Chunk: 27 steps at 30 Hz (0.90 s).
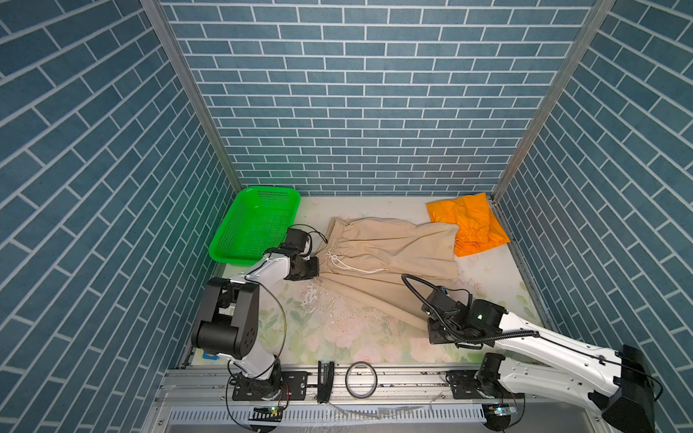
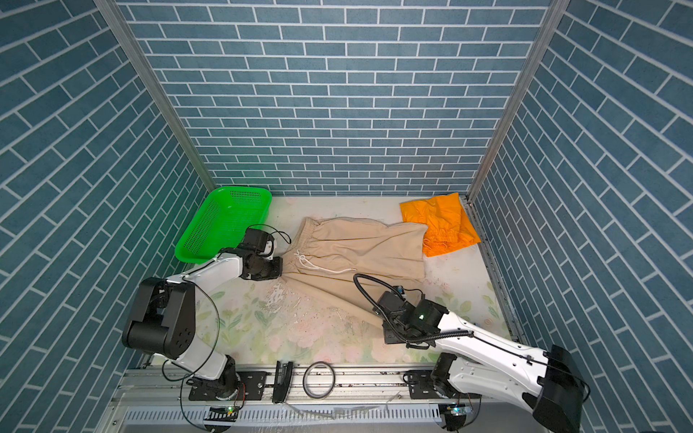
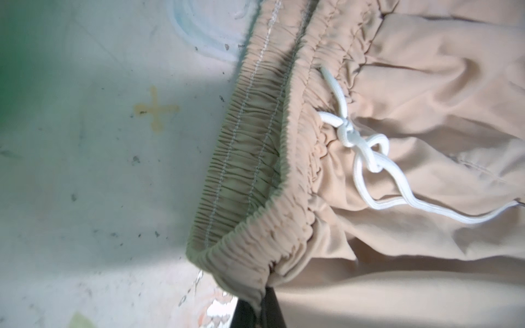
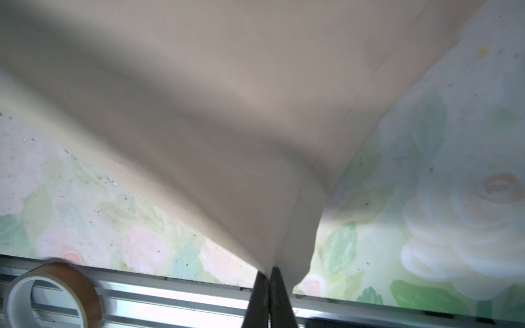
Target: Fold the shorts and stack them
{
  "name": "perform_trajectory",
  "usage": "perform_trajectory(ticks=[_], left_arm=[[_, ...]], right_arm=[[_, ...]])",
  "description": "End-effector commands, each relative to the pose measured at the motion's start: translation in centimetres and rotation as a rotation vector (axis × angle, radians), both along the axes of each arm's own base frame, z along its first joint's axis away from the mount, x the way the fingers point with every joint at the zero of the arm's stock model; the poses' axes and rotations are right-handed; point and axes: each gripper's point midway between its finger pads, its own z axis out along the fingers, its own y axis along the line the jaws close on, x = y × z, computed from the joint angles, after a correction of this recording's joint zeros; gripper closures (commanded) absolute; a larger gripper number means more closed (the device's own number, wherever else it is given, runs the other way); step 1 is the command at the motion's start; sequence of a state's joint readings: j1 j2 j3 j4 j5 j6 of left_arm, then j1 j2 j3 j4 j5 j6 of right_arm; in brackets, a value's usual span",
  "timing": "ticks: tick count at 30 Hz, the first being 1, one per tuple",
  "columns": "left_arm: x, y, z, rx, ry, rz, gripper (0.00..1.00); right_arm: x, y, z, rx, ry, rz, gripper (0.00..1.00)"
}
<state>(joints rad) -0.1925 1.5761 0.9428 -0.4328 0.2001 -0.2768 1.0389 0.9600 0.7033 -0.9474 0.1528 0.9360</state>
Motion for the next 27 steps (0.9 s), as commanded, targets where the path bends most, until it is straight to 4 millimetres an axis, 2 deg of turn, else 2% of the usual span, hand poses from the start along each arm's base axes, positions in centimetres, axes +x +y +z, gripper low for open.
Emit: perform_trajectory(ticks=[1, 6, 18, 21, 23, 27], left_arm=[[-0.4, 1.3, 3.7, 0.103, -0.028, -0.003, 1.00], [-2.3, 1.8, 8.2, 0.200, -0.021, -0.021, 1.00], [-8.2, 3.5, 14.7, 0.374, 0.010, -0.083, 1.00], [-10.1, 3.7, 15.0, 0.396, 0.065, -0.104, 1.00], [-11.2, 3.8, 14.8, 0.402, 0.098, -0.110, 1.00], [-12.0, 4.1, 14.2, 0.420, 0.151, -0.114, 1.00]], right_arm=[[0.0, -3.9, 2.3, -0.143, -0.051, -0.035, 1.00], [0.5, -5.5, 6.3, -0.183, -0.123, -0.024, 1.00], [1.6, -9.4, 14.5, -0.275, -0.283, -0.029, 1.00], [1.9, -10.0, 15.7, -0.298, -0.315, -0.030, 1.00], [2.4, -9.8, 16.1, -0.294, -0.332, -0.025, 1.00], [4.3, -9.0, 15.7, -0.286, -0.314, -0.012, 1.00]])
